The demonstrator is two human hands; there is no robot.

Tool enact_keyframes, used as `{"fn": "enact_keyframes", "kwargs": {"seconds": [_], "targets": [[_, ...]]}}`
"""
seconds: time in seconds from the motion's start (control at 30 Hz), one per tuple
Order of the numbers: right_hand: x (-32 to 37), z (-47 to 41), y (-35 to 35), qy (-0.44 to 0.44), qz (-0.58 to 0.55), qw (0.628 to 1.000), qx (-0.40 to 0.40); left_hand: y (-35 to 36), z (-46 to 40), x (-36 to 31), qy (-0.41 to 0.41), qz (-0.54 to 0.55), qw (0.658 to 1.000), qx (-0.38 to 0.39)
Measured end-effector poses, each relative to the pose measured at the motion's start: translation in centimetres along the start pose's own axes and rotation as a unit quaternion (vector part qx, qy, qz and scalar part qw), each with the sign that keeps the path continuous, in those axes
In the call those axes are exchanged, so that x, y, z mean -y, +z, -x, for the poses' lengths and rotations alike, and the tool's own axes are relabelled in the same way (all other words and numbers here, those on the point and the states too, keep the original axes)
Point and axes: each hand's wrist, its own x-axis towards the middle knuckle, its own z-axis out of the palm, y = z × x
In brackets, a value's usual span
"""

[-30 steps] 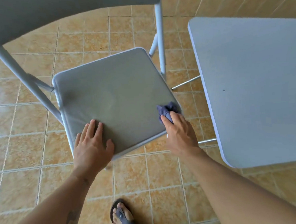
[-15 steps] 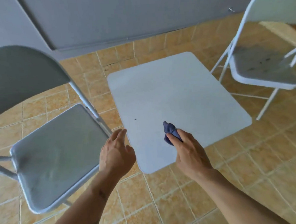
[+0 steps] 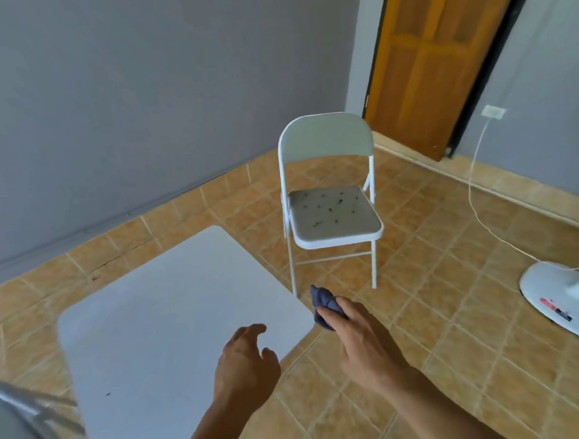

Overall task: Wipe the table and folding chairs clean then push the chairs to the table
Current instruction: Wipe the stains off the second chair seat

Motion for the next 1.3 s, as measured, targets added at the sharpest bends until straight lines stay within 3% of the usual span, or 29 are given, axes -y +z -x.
{"fn": "enact_keyframes", "kwargs": {"seconds": [0.27,0.57,0.9,1.17,1.3], "targets": [[-9.6,-4.6,-8.5,0.036,0.002,0.998,-0.05,1.4,-7.9,-15.1,0.066,-0.007,0.998,0.007],[-20.8,-19.0,-10.5,0.013,0.012,0.999,-0.038,6.5,-25.4,-22.7,0.036,0.017,0.999,0.025],[-30.9,-33.1,-10.8,-0.021,0.014,0.999,0.046,9.8,-40.0,-27.7,-0.021,-0.025,0.998,0.059],[-40.2,-45.3,-7.9,-0.111,0.007,0.987,0.113,15.0,-49.8,-29.7,-0.126,-0.02,0.992,0.022],[-42.0,-48.6,-4.1,-0.146,-0.021,0.979,0.138,19.3,-52.4,-28.2,-0.152,-0.056,0.984,0.076]]}}
